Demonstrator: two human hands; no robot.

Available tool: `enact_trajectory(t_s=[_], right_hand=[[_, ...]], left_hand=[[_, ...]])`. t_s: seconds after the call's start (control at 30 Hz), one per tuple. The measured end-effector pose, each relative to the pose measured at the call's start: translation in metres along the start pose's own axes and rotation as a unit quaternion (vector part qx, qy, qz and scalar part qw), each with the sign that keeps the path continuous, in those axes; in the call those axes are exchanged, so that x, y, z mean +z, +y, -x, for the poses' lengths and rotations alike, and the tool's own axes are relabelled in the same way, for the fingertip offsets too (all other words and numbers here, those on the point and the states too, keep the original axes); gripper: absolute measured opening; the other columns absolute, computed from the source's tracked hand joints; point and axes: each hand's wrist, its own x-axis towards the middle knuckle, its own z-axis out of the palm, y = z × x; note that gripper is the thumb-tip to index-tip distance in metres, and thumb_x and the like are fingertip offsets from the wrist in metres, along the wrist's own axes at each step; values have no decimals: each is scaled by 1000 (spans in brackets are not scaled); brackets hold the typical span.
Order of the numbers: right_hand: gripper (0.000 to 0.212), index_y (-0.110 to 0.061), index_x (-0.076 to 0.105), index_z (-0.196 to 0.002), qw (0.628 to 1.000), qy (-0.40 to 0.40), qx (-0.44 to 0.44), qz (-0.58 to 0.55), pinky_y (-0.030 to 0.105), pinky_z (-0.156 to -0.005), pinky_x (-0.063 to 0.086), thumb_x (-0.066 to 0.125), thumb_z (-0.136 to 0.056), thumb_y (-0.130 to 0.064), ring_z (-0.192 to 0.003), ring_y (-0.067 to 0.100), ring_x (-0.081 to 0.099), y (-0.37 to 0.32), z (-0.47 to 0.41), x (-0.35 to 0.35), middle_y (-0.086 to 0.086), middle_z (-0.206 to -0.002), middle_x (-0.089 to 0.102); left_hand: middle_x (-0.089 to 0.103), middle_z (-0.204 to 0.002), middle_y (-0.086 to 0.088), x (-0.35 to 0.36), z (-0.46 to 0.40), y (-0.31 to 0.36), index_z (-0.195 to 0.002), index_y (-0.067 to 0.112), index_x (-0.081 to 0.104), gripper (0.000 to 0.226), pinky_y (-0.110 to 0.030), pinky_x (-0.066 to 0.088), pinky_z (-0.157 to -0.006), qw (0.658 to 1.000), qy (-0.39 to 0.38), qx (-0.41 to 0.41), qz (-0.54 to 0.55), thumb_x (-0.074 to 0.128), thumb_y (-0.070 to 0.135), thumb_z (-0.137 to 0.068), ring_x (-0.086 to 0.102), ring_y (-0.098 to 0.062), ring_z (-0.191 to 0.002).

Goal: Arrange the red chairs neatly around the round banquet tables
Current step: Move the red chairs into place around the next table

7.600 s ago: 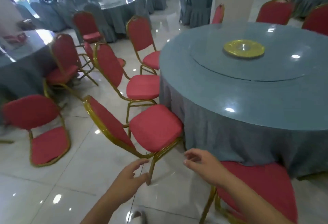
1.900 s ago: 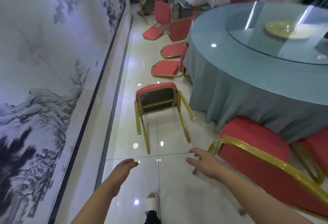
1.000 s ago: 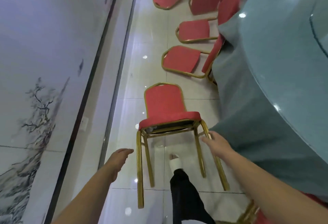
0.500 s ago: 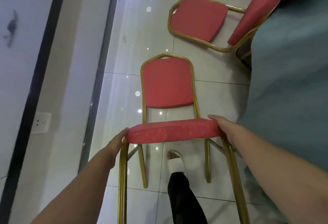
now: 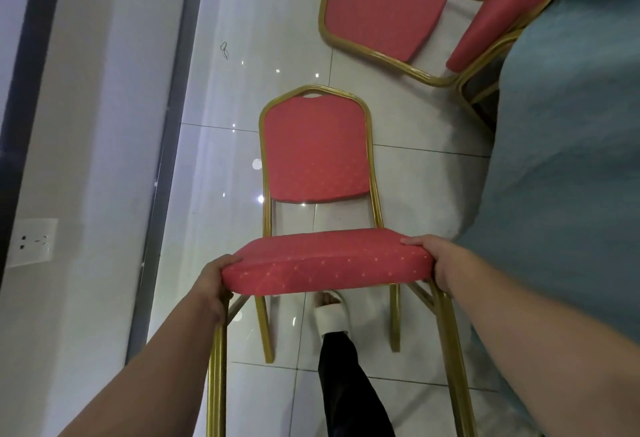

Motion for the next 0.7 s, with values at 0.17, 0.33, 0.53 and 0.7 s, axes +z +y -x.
enact_trajectory(t_s=[0.17,0.33,0.53,0.7], right_hand=[[36,-6,54,-113,998,-11,-20,-66,43,-74,56,73,-83,-11,-91,35,64,30,1,-7,18,-101,64],[46,-7,61,-113,994,-11,-42,-100,50,-78,59,82,-72,-16,-95,39,69,40,19,-24,20,-107,70],[67,-5,65,-117,973,-29,-156,-168,55,-74,60,89,-56,-19,-84,35,73,-8,45,-43,18,-101,74],[46,-5,65,-119,931,-36,-288,-223,35,-58,59,78,-76,-9,-70,24,71,-22,67,-56,15,-103,72]], left_hand=[[66,-117,-11,-15,8,-31,-114,16,61,30,-39,55,-79,996,-21,47,72,64,23,-85,64,-30,-108],[71,-115,-9,-23,43,-52,-110,17,66,23,-38,53,-83,989,-49,100,97,61,20,-88,64,-29,-109],[73,-115,-6,-14,67,-26,-114,17,68,28,-36,51,-86,970,-69,188,138,63,21,-87,65,-27,-109],[70,-120,-7,-10,66,-13,-122,14,65,39,-41,49,-94,955,-120,242,119,65,25,-85,64,-28,-113]])
